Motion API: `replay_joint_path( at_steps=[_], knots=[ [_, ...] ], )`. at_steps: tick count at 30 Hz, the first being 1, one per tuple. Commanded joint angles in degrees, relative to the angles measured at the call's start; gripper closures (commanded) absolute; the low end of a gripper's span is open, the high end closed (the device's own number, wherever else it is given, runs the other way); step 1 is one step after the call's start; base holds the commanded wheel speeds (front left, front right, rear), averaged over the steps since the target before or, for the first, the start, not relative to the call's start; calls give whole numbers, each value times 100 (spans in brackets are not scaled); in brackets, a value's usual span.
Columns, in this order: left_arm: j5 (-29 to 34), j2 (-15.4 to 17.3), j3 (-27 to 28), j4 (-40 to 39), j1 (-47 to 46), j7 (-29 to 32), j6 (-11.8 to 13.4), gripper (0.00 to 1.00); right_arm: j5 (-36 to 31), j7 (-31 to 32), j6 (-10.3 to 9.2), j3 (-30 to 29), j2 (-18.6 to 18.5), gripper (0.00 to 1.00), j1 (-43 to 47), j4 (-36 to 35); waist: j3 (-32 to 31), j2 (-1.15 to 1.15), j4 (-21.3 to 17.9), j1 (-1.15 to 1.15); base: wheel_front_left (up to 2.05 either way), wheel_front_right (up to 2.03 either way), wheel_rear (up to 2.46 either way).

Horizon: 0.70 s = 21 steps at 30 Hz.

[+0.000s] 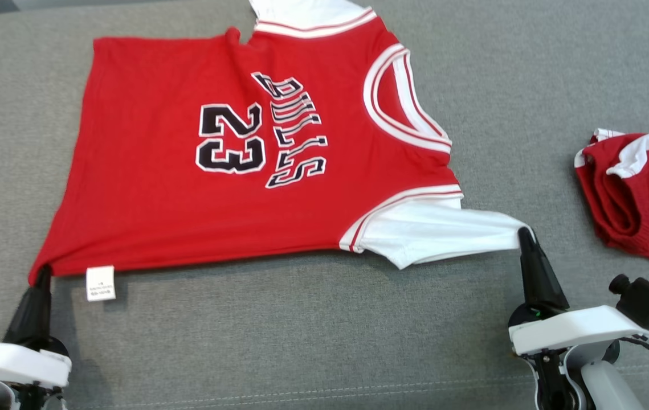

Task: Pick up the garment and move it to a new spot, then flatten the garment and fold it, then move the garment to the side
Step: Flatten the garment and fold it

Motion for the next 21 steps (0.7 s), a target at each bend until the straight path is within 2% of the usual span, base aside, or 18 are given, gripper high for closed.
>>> replay_joint_path(
  at_steps=[1,15,19,20,21],
  knots=[
    [118,236,256,23,-14,-36,52,100,-58,-36,-8,100,-62,100,-2,-13,-169,0,87,0,0,0,0],
    [1163,-470,600,526,243,-36,52,100,-301,139,-8,176,-62,100,-34,729,-643,0,182,0,0,0,0],
    [1262,-575,532,502,293,-36,52,100,-428,236,-8,242,-62,100,-28,826,-655,0,179,0,0,0,0],
    [1263,-568,503,482,298,-36,52,90,-467,249,-8,250,-62,100,-35,839,-656,0,175,0,0,0,0],
    [1273,-551,453,466,303,-36,52,63,-504,267,-8,267,-62,100,-35,853,-663,0,172,0,0,0,0]
  ],
)
